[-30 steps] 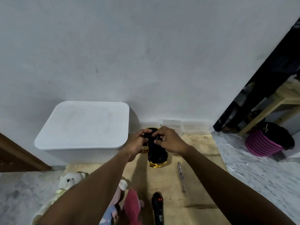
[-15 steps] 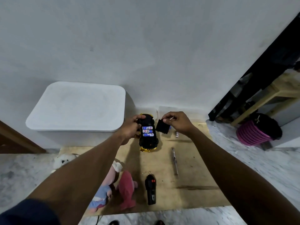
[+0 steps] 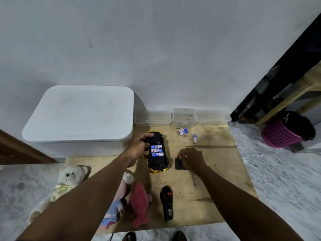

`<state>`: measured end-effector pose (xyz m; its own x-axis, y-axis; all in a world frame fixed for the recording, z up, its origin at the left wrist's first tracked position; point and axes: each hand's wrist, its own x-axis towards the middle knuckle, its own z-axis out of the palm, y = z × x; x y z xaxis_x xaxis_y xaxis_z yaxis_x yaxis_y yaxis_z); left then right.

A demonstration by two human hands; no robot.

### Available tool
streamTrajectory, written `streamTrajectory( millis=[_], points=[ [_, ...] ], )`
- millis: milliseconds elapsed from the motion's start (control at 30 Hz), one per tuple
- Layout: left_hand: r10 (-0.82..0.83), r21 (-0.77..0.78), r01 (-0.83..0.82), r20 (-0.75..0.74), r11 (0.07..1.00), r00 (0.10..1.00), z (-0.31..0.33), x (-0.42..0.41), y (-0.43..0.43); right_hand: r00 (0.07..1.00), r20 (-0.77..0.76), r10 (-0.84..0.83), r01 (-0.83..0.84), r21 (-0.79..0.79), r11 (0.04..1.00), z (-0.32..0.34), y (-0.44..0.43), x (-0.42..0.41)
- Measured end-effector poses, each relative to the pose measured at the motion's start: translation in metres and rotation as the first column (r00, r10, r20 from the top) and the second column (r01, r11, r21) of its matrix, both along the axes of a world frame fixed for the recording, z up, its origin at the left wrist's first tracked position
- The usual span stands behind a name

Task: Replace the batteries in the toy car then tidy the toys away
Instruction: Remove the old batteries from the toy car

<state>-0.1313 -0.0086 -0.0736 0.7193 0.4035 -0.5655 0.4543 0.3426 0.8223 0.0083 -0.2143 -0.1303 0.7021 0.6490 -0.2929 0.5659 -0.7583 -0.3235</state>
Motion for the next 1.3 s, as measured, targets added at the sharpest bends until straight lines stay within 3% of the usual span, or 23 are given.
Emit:
streamTrajectory(
  millis=[100,200,300,367,433,500,933,1300],
  points=[
    [0.006,-0.008,-0.006,0.003,1.000,1.000,0.002,-0.002,-0.001,1.000,0.019,-0.001,0.000,0.031,1.000,-0.004,0.003,-0.001],
    [0.007,-0.012,-0.007,0.012,1.000,1.000,0.006,-0.002,-0.002,0.999,0.043,-0.024,0.012,0.265,0.964,0.003,0.009,-0.004],
    [0.009,-0.003,-0.009,0.035,1.000,0.999,0.014,0.000,-0.004,0.996,-0.065,-0.066,0.090,0.515,0.853,0.024,0.025,-0.009],
    [0.014,0.004,-0.014,0.060,1.000,0.998,0.021,0.002,-0.007,0.976,-0.203,-0.073,0.179,0.567,0.804,0.045,0.037,-0.013],
    [0.017,0.014,-0.018,0.089,1.000,0.996,0.030,0.005,-0.010,0.927,-0.369,-0.060,0.267,0.539,0.799,0.065,0.046,-0.018],
    [0.022,0.021,-0.024,0.117,0.999,0.993,0.037,0.007,-0.012,0.906,-0.418,-0.066,0.299,0.522,0.798,0.075,0.050,-0.021],
    [-0.039,0.087,0.025,0.157,0.996,0.987,0.056,0.019,-0.016,0.960,-0.271,-0.077,0.214,0.524,0.825,0.103,0.056,-0.005],
    [0.052,0.090,-0.070,0.190,0.993,0.980,0.050,0.022,-0.014,0.988,-0.137,-0.073,0.128,0.452,0.883,0.108,0.055,-0.003]
  ],
)
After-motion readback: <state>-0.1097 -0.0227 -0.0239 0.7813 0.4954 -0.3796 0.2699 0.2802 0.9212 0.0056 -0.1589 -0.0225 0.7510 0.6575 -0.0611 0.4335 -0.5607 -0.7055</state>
